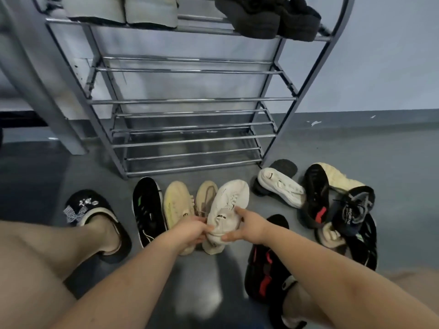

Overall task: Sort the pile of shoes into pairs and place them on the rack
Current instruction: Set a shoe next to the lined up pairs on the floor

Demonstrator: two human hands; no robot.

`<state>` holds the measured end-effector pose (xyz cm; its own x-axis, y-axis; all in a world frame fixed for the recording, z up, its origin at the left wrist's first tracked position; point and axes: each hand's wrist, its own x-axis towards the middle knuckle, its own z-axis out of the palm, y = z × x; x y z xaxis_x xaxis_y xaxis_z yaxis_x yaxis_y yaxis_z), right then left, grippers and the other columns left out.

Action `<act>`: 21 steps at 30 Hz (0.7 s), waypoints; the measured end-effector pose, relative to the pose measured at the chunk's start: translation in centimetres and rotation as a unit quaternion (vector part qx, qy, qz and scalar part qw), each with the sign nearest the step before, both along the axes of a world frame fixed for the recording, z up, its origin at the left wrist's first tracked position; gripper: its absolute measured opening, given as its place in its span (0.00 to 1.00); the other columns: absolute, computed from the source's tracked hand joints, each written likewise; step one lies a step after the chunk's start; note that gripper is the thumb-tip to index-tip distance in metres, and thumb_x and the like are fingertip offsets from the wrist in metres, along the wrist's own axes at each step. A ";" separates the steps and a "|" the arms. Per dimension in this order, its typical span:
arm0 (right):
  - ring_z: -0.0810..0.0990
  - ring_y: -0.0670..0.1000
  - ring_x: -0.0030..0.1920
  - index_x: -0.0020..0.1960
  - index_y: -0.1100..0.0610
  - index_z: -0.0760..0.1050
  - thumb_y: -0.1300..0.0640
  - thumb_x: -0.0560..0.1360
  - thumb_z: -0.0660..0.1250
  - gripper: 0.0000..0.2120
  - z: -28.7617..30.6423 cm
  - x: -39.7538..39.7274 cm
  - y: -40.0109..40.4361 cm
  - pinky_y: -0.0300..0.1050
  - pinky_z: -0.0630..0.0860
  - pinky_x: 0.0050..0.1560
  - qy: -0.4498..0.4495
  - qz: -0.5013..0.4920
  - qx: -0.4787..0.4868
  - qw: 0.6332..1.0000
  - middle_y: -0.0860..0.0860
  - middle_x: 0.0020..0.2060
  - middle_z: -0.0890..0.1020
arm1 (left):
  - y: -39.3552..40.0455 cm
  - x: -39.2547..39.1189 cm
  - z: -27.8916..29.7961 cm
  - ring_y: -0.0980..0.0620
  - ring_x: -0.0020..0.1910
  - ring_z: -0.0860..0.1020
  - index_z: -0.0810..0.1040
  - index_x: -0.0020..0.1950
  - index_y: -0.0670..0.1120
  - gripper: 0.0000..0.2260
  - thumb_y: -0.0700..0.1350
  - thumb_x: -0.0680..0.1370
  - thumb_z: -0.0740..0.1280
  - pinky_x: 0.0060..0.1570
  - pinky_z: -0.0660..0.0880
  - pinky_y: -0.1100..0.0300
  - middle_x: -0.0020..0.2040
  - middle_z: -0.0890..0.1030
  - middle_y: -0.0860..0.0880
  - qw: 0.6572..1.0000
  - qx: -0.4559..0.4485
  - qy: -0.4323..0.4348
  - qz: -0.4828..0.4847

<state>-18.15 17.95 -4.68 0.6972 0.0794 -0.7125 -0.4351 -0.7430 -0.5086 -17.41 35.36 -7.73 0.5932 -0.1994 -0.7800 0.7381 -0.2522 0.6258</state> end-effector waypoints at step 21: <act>0.64 0.52 0.73 0.77 0.56 0.55 0.57 0.68 0.76 0.45 -6.8 -2.0 -5.5 0.39 0.62 0.68 0.032 -0.133 0.039 0.990 0.54 0.74 0.63 | -8.0 -0.8 -6.2 0.52 0.33 0.73 0.72 0.63 0.32 0.13 0.32 0.78 0.60 0.21 0.71 0.71 0.38 0.77 0.45 0.996 0.030 0.073 -0.035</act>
